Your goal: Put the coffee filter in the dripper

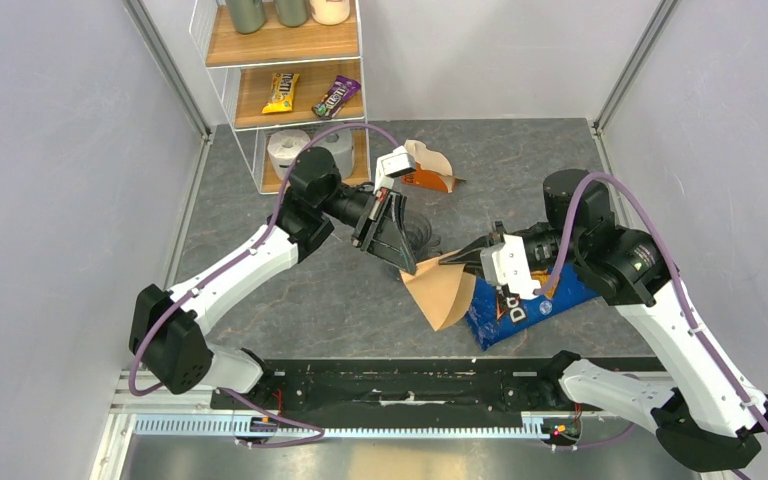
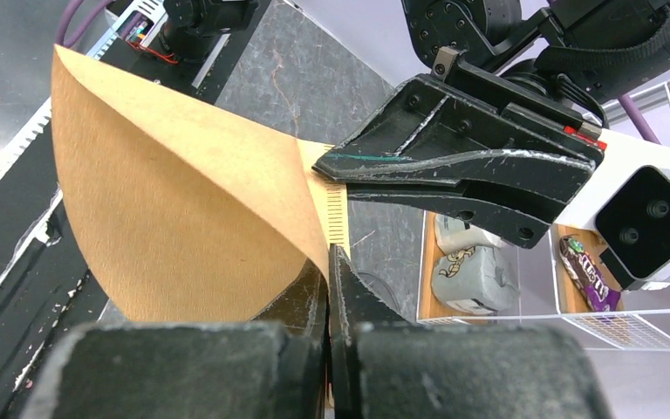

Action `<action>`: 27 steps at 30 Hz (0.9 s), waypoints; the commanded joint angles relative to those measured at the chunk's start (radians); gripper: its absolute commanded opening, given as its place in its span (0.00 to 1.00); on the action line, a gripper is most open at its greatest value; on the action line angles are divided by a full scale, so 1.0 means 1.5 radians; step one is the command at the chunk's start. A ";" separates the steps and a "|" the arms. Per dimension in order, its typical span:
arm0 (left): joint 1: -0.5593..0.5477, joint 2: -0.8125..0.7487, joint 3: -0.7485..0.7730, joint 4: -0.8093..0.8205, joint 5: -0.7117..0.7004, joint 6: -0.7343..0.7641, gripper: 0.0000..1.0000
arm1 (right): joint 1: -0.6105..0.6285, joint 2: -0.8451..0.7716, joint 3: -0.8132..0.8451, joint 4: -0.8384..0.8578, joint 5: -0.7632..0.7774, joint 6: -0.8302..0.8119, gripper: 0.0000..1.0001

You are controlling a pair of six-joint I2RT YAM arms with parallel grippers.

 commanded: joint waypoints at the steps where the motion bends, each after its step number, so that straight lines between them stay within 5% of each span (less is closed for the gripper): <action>1: -0.011 -0.007 0.008 0.023 0.000 -0.012 0.10 | 0.005 0.000 0.008 0.003 0.004 -0.020 0.00; 3: -0.014 -0.011 0.004 0.034 -0.001 -0.005 0.02 | 0.005 -0.001 0.008 0.015 0.007 -0.005 0.00; 4: -0.015 -0.017 0.000 0.040 -0.003 0.003 0.02 | 0.005 -0.001 0.008 0.026 0.011 0.009 0.11; 5: -0.015 -0.022 -0.002 0.039 -0.001 0.011 0.02 | 0.005 -0.001 0.008 0.033 0.016 0.025 0.33; 7: -0.015 -0.027 -0.005 0.038 0.002 0.023 0.02 | 0.005 -0.001 0.007 0.039 0.028 0.041 0.51; 27: -0.015 -0.063 0.010 0.055 0.021 0.195 0.02 | 0.005 -0.041 -0.045 0.155 0.060 0.276 0.70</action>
